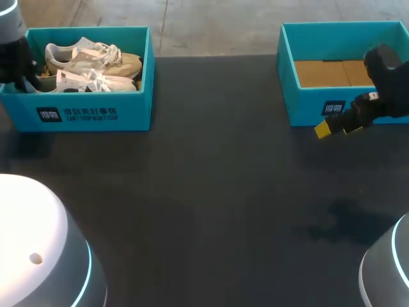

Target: Take the shoe out of the shoebox, open the shoe tongue, remove and reinsert the insole, then place the shoe into the shoebox

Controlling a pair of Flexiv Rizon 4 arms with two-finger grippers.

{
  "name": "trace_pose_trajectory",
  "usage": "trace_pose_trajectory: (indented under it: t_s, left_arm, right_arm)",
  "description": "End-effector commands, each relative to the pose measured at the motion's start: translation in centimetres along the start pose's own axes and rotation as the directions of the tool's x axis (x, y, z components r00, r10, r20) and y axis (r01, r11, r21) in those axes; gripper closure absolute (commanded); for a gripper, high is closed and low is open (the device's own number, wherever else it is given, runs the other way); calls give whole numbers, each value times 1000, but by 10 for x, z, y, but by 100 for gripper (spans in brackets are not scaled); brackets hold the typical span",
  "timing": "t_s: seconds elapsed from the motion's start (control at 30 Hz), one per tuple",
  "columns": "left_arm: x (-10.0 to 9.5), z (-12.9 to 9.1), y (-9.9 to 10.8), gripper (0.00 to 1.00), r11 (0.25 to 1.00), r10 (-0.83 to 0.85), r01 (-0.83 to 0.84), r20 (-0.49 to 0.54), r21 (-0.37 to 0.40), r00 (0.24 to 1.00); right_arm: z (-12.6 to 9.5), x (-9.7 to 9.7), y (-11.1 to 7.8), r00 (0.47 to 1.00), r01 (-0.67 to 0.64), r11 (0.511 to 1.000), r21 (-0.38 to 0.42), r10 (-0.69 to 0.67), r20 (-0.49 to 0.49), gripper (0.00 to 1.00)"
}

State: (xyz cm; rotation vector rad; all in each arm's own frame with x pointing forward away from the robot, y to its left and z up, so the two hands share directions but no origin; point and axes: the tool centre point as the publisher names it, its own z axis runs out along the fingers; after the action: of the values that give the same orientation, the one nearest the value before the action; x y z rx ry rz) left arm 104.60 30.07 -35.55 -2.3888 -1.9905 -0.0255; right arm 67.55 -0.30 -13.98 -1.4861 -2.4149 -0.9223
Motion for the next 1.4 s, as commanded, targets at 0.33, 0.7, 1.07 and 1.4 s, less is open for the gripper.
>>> trace_pose_trajectory:
  t_s: [0.33, 0.7, 1.07, 1.4]
  left_arm:
    - [3, -46, -3, 100, 999, 5, -6, -21, -46, 1000]
    - [6, -89, 0, 100, 999, 2, -4, -36, -45, 999]
    - [6, -129, -11, 100, 999, 32, -33, -39, -22, 999]
    - [4, -143, -15, 100, 999, 12, -15, -56, -49, 998]
  right_arm:
    - [2, 0, 2, 1000, -1, 1000, 4, 1, 0, 0]
    - [2, 0, 2, 1000, -1, 1000, 4, 1, 0, 0]
    - [2, 0, 2, 1000, -1, 1000, 4, 1, 0, 0]
    - [2, 0, 2, 1000, -1, 1000, 4, 1, 0, 0]
